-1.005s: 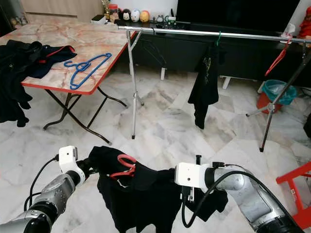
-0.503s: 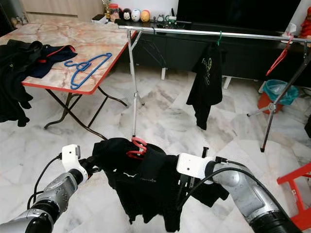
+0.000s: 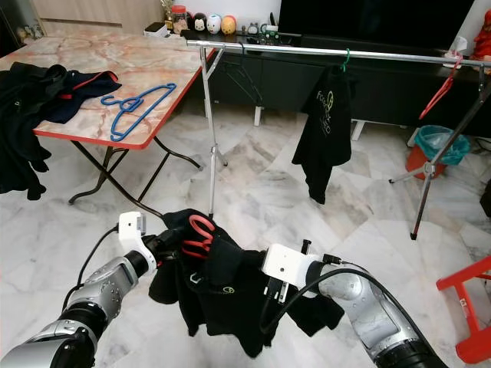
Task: Hang hanger
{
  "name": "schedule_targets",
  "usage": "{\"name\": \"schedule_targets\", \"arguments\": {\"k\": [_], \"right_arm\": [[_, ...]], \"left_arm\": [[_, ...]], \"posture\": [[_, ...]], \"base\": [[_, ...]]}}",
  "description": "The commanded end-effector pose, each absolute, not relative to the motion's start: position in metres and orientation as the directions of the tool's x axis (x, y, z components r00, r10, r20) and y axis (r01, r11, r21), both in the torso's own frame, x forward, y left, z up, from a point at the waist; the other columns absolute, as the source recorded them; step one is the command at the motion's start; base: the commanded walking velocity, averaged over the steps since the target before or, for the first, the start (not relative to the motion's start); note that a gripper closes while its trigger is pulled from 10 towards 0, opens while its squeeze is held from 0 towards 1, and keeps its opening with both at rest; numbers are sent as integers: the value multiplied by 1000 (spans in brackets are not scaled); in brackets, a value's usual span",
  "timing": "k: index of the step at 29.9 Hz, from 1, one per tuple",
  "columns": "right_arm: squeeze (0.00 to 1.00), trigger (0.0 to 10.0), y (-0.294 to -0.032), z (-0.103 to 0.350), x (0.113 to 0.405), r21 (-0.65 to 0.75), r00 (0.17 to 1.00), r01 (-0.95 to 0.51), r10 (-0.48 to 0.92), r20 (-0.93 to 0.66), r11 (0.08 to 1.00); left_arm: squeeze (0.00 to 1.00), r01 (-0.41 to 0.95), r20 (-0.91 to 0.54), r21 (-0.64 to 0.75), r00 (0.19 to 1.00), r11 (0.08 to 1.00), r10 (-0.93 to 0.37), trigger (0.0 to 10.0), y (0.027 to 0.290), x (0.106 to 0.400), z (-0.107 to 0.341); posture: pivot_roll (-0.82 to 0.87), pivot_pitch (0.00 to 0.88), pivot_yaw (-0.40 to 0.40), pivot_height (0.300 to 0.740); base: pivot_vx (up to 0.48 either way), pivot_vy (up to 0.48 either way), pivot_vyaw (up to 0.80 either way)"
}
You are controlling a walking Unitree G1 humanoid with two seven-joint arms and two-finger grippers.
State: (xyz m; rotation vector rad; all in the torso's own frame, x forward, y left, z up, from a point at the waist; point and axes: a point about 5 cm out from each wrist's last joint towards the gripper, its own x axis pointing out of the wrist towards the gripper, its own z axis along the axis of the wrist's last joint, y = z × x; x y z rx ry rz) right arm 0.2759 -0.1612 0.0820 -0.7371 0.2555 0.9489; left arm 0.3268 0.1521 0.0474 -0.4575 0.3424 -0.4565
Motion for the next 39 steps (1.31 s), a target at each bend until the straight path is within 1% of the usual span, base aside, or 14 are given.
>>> {"name": "schedule_targets", "arguments": {"k": [1, 4, 7, 10, 11, 13, 15, 17, 19, 21, 25, 30, 35, 39], "right_arm": [[0, 10000, -158, 97, 284, -508, 621, -765, 664, -416, 397], [0, 10000, -157, 97, 287, -516, 640, -749, 658, -398, 416], [0, 10000, -154, 96, 287, -502, 634, -754, 667, -390, 423], [0, 10000, -154, 92, 287, -492, 639, -754, 661, -393, 436], [0, 10000, -157, 91, 289, -481, 656, -742, 650, -382, 466], [0, 10000, -159, 91, 290, -481, 670, -732, 641, -375, 483], [0, 10000, -163, 91, 293, -505, 711, -693, 606, -357, 515], [0, 10000, -169, 94, 303, -528, 804, -587, 521, -288, 614], [0, 10000, -169, 94, 304, -521, 812, -576, 513, -277, 630], [0, 10000, -167, 98, 308, -506, 851, -517, 480, -214, 690], [0, 10000, -161, 94, 308, -430, 876, -478, 455, -162, 766], [0, 10000, -153, 84, 301, -389, 860, -507, 480, -172, 769], [0, 10000, -157, 82, 301, -355, 889, -456, 440, -131, 816], [0, 10000, -162, 78, 303, -353, 913, -407, 387, -129, 843]], "left_arm": [[0, 431, -182, -499, 796, 752, -578, 10000, 142, 327, 54], [0, 505, -173, -502, 737, 702, -653, 10000, 133, 323, 56], [0, 566, -164, -498, 683, 657, -712, 10000, 126, 319, 57], [0, 601, -138, -498, 657, 625, -741, 10000, 120, 318, 62], [0, 623, -116, -498, 641, 603, -759, 10000, 117, 318, 67], [0, 635, -107, -498, 631, 591, -768, 10000, 115, 318, 69], [0, 658, -97, -500, 603, 563, -792, 10000, 113, 316, 72], [0, 694, -86, -497, 558, 521, -826, 10000, 107, 312, 75], [0, 698, -84, -497, 552, 515, -830, 10000, 106, 311, 76], [0, 716, -86, -477, 539, 509, -838, 10000, 105, 309, 77], [0, 724, -92, -458, 539, 516, -838, 10000, 105, 307, 81], [0, 742, -88, -444, 522, 503, -848, 10000, 103, 305, 85], [0, 751, -79, -438, 515, 494, -854, 10000, 102, 303, 88], [0, 781, -60, -420, 483, 462, -873, 10000, 96, 299, 95]], "posture": [[-65, 19, -40, 740], [-56, 22, -38, 740], [-56, 22, -35, 740], [-49, 23, -35, 740], [-48, 23, -34, 740], [-48, 23, -34, 740], [-49, 24, -31, 740], [-47, 23, -22, 740], [-47, 23, -22, 740], [-44, 22, -15, 740], [-39, 23, -4, 740], [-37, 23, -2, 740], [-35, 21, 2, 740], [-34, 19, -1, 740]], "base": [[0, 0, 0], [0, 0, 0], [0, 0, 0], [0, 0, 0], [0, 0, 0], [0, 0, 0], [0, 0, 0], [0, 0, 0], [0, 0, 0], [0, 0, 0], [0, 0, 0], [0, 0, 0], [0, 0, 0], [0, 0, 0]]}}
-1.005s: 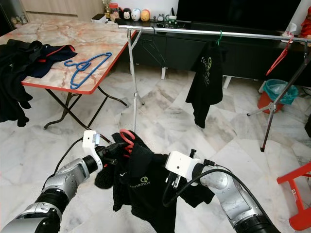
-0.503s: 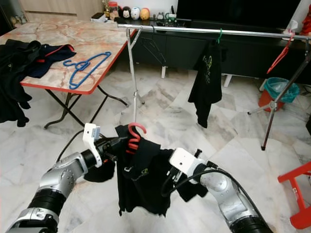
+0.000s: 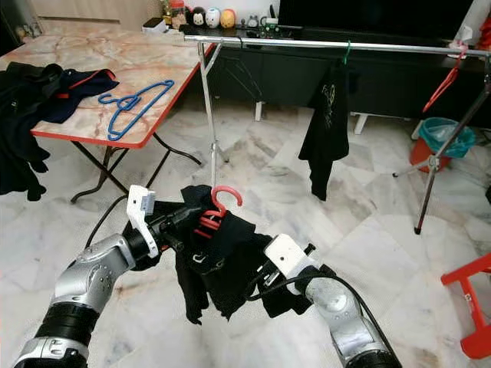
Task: Hang hanger
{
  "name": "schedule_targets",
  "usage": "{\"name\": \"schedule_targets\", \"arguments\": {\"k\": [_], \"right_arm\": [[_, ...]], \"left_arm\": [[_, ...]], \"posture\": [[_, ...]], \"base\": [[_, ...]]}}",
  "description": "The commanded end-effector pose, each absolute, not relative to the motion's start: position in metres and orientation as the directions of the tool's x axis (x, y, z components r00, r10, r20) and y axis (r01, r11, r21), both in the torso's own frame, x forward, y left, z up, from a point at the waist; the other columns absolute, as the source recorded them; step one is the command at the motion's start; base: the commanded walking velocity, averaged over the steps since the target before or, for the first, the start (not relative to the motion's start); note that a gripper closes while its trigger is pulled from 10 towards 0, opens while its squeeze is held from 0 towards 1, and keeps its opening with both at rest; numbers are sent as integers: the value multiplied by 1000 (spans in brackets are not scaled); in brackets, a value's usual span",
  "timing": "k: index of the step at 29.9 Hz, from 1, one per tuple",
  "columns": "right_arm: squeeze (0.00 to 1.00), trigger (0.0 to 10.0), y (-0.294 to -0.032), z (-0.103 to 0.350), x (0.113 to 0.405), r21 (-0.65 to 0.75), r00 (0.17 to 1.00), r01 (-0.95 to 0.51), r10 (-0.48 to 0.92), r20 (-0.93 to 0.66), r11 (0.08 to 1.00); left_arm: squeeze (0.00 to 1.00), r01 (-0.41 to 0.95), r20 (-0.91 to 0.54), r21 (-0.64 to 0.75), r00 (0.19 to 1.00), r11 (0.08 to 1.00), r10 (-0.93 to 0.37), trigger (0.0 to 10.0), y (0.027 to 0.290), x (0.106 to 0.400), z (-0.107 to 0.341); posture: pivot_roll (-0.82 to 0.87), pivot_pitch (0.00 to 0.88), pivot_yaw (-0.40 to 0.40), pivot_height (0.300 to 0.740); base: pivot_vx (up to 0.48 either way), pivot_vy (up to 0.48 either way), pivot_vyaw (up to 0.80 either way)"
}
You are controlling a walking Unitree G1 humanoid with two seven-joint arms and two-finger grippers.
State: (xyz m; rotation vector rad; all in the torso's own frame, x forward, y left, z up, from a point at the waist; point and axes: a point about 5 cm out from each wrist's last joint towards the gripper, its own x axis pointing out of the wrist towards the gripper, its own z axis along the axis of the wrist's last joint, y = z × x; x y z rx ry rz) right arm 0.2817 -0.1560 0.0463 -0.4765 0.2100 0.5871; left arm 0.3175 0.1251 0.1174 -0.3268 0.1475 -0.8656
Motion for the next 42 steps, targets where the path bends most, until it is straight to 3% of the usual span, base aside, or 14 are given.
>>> {"name": "schedule_targets", "arguments": {"k": [1, 12, 22, 23, 24, 25, 42], "right_arm": [[0, 10000, -164, 77, 304, -357, 924, -381, 361, -124, 853], [0, 10000, -171, 73, 308, -324, 961, -275, 257, -99, 905], [0, 10000, -162, 70, 306, -317, 936, -351, 333, -110, 881], [0, 10000, -162, 70, 305, -318, 935, -355, 338, -110, 879], [0, 10000, -162, 70, 305, -319, 934, -357, 340, -109, 878], [0, 10000, -161, 70, 305, -316, 934, -358, 342, -107, 879], [0, 10000, -166, 78, 312, -325, 945, -325, 320, -69, 888]], "left_arm": [[0, 786, -48, -417, 482, 457, -875, 10000, 94, 299, 99], [0, 819, -20, -399, 441, 412, -897, 10000, 89, 295, 112], [0, 804, -19, -374, 493, 463, -870, 10000, 87, 299, 113], [86, 800, -26, -373, 497, 470, -867, 10000, 88, 299, 112], [86, 798, -31, -373, 500, 474, -866, 10000, 88, 299, 111], [1000, 794, -36, -375, 504, 480, -863, 10000, 89, 299, 110], [1000, 800, -36, -359, 503, 481, -864, 10000, 98, 299, 114]], "posture": [[-33, 18, -2, 740], [-24, 13, 2, 740], [-28, 19, -3, 740], [-28, 19, -3, 740], [-29, 19, -4, 740], [-31, 21, -2, 740], [-29, 24, -5, 740]], "base": [[0, 0, 0], [0, 0, 0], [0, 0, 0], [0, 0, 0], [0, 0, 0], [0, 0, 0], [0, 0, 0]]}}
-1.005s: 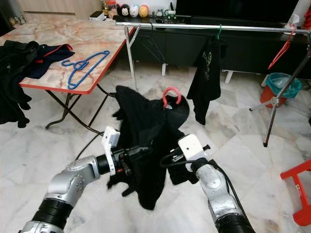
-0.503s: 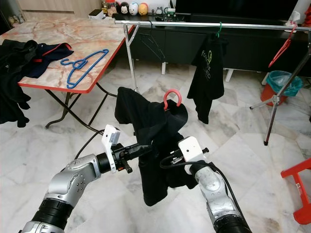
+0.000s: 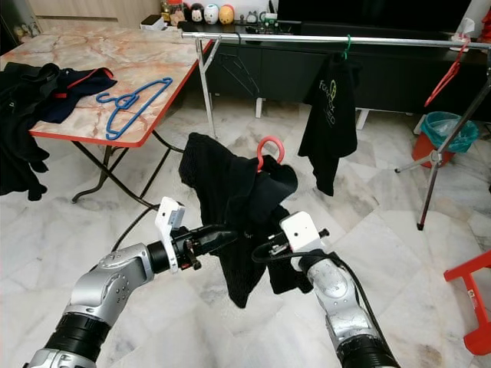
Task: Hang hanger
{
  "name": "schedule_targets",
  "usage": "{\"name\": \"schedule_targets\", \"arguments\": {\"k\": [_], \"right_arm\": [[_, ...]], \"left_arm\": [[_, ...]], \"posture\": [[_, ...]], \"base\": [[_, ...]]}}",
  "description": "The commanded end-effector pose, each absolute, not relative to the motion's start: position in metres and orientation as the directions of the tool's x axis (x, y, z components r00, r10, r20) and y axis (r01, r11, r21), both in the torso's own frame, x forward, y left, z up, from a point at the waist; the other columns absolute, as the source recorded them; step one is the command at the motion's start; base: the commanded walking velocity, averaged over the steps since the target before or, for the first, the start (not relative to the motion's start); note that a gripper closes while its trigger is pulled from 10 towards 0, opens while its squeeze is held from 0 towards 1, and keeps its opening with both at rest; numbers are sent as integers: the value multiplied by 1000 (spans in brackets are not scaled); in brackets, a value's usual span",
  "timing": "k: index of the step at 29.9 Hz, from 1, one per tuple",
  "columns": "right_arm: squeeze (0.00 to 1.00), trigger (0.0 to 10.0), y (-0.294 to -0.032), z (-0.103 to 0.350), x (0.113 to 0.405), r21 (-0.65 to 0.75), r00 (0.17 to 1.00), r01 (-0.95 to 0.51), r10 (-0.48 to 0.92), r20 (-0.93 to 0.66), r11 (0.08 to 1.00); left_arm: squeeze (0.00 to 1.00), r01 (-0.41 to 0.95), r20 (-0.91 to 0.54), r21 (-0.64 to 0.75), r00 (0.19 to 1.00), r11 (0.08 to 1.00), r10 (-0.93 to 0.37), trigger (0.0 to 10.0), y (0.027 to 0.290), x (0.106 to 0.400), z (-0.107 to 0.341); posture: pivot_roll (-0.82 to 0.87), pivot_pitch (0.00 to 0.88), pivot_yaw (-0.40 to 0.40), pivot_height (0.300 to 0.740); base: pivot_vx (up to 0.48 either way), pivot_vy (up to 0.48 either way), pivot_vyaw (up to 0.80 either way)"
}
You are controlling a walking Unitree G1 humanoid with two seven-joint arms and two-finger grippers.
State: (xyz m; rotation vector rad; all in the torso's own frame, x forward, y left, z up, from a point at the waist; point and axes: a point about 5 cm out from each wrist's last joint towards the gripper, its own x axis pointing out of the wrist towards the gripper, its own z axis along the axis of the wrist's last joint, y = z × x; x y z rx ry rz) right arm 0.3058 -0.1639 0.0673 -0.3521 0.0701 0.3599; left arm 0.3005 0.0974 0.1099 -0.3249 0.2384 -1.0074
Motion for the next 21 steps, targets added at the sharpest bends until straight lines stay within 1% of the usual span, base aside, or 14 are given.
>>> {"name": "schedule_targets", "arguments": {"k": [1, 2, 4, 5, 6, 7, 10, 11, 13, 17, 18, 19, 21], "right_arm": [[0, 10000, -166, 79, 312, -327, 944, -328, 324, -67, 886], [0, 10000, -166, 79, 312, -329, 943, -330, 327, -66, 885], [0, 10000, -169, 81, 312, -328, 941, -333, 333, -60, 884], [0, 10000, -172, 83, 312, -338, 938, -342, 342, -61, 877], [0, 10000, -174, 83, 312, -343, 937, -345, 345, -63, 874], [0, 10000, -176, 83, 312, -348, 937, -344, 344, -66, 872], [0, 10000, -185, 83, 312, -381, 935, -350, 343, -89, 856], [0, 10000, -185, 83, 312, -381, 935, -350, 343, -89, 856], [0, 10000, -190, 84, 312, -392, 935, -351, 343, -95, 850], [0, 10000, -193, 85, 312, -399, 931, -361, 352, -98, 843], [0, 10000, -193, 85, 311, -396, 927, -371, 362, -100, 840], [0, 10000, -193, 86, 309, -385, 913, -403, 395, -105, 830], [0, 10000, -192, 86, 308, -379, 903, -424, 417, -106, 822]], "left_arm": [[1000, 803, -34, -358, 499, 477, -866, 10000, 99, 298, 116], [1000, 803, -34, -357, 499, 477, -866, 10000, 100, 298, 116], [1000, 780, -46, -323, 553, 536, -832, 10000, 107, 304, 118], [1000, 730, -59, -283, 634, 622, -771, 10000, 117, 313, 120], [1000, 711, -64, -270, 660, 650, -749, 10000, 120, 316, 121], [1000, 675, -73, -248, 702, 695, -708, 10000, 125, 321, 121], [1000, 586, -46, -219, 793, 780, -608, 10000, 139, 331, 127], [1000, 586, -46, -219, 793, 780, -608, 10000, 139, 331, 127], [1000, 551, -19, -174, 827, 816, -562, 10000, 145, 336, 134], [1000, 557, -23, -136, 825, 819, -565, 10000, 142, 337, 135], [0, 565, -21, -130, 820, 815, -572, 10000, 140, 337, 134], [0, 580, -41, -98, 809, 808, -586, 10000, 136, 336, 130], [0, 595, -61, -79, 798, 800, -600, 10000, 134, 334, 127]], "posture": [[-29, 24, -5, 740], [-29, 24, -5, 740], [-29, 23, -4, 740], [-29, 25, -3, 740], [-27, 26, -4, 740], [-26, 26, -4, 740], [-24, 25, -4, 740], [-24, 25, -4, 740], [-26, 26, -5, 740], [-29, 26, -4, 740], [-30, 26, -3, 740], [-31, 25, -2, 740], [-31, 25, -1, 740]], "base": [[0, 0, 0], [0, 0, 0], [0, 0, 0], [0, 0, 0], [0, 0, 0], [0, 0, 0], [0, 0, 0], [0, 0, 0], [0, 0, 0], [0, 0, 0], [0, 0, 0], [0, 0, 0], [0, 0, 0]]}}
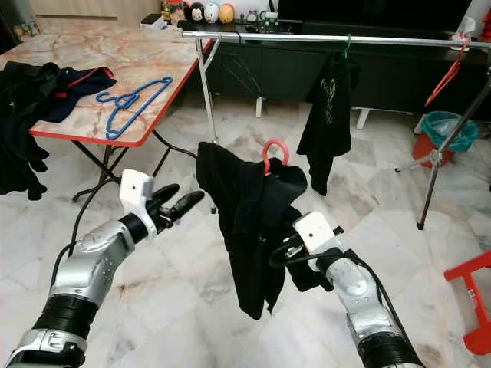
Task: Hang hanger
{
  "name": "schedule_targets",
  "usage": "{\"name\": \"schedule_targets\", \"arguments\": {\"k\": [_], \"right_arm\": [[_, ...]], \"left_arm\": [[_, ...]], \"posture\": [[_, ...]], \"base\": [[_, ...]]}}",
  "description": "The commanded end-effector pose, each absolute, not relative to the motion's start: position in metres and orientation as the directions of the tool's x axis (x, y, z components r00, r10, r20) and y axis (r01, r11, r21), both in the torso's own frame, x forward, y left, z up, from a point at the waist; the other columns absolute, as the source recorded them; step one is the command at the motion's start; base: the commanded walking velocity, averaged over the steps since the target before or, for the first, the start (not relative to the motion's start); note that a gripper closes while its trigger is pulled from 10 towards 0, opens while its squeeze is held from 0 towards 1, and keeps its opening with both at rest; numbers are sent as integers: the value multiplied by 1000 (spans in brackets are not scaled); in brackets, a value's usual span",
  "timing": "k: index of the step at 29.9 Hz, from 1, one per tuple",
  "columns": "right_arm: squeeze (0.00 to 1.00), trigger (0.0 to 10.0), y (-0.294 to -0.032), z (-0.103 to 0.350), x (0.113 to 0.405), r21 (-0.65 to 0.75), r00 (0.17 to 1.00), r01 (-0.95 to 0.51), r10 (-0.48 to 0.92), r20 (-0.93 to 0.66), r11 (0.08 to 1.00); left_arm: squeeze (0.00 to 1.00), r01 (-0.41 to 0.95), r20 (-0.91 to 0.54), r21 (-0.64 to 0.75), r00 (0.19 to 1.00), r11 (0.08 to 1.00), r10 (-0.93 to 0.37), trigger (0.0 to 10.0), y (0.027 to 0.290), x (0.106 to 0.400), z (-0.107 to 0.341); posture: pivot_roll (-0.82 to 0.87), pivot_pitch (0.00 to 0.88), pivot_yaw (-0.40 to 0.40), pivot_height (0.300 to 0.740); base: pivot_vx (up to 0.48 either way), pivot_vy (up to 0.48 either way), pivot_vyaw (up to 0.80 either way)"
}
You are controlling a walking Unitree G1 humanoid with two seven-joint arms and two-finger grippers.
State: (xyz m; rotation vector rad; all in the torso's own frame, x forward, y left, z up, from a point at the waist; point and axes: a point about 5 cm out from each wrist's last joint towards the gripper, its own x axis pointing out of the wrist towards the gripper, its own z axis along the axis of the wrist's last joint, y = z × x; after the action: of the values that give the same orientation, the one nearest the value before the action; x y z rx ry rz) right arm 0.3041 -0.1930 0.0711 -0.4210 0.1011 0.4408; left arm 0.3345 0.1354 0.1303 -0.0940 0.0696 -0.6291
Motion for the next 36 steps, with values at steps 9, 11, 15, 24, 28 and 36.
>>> {"name": "schedule_targets", "arguments": {"k": [9, 11, 15, 24, 28, 36], "right_arm": [[0, 10000, -210, 90, 297, -343, 800, -597, 571, -185, 725], [0, 10000, -214, 91, 297, -345, 803, -593, 565, -189, 727], [0, 10000, -224, 91, 297, -355, 800, -598, 558, -218, 719], [0, 10000, -217, 88, 288, -264, 687, -727, 681, -254, 634], [0, 10000, -216, 89, 285, -233, 641, -767, 722, -261, 598], [0, 10000, -222, 88, 281, -213, 586, -810, 749, -309, 546]], "left_arm": [[0, 638, -77, -22, 766, 769, -638, 10000, 144, 331, 127], [0, 626, -70, -11, 777, 780, -625, 10000, 148, 333, 130], [0, 617, -38, 0, 787, 787, -616, 10000, 157, 334, 141], [1000, 693, -54, -2, 720, 721, -692, 10000, 152, 327, 138], [1000, 747, -77, -20, 662, 665, -746, 10000, 146, 322, 136], [1000, 778, -39, -44, 626, 627, -779, 10000, 152, 319, 149]], "posture": [[-31, 27, -5, 740], [-31, 27, -5, 740], [-28, 25, -8, 740], [-24, 3, -5, 740], [-25, 0, -4, 740], [-21, 0, -9, 740]], "base": [[0, 0, 0], [0, 0, 0], [0, 0, 0], [0, 0, 0], [0, 0, 0], [0, 0, 0]]}}
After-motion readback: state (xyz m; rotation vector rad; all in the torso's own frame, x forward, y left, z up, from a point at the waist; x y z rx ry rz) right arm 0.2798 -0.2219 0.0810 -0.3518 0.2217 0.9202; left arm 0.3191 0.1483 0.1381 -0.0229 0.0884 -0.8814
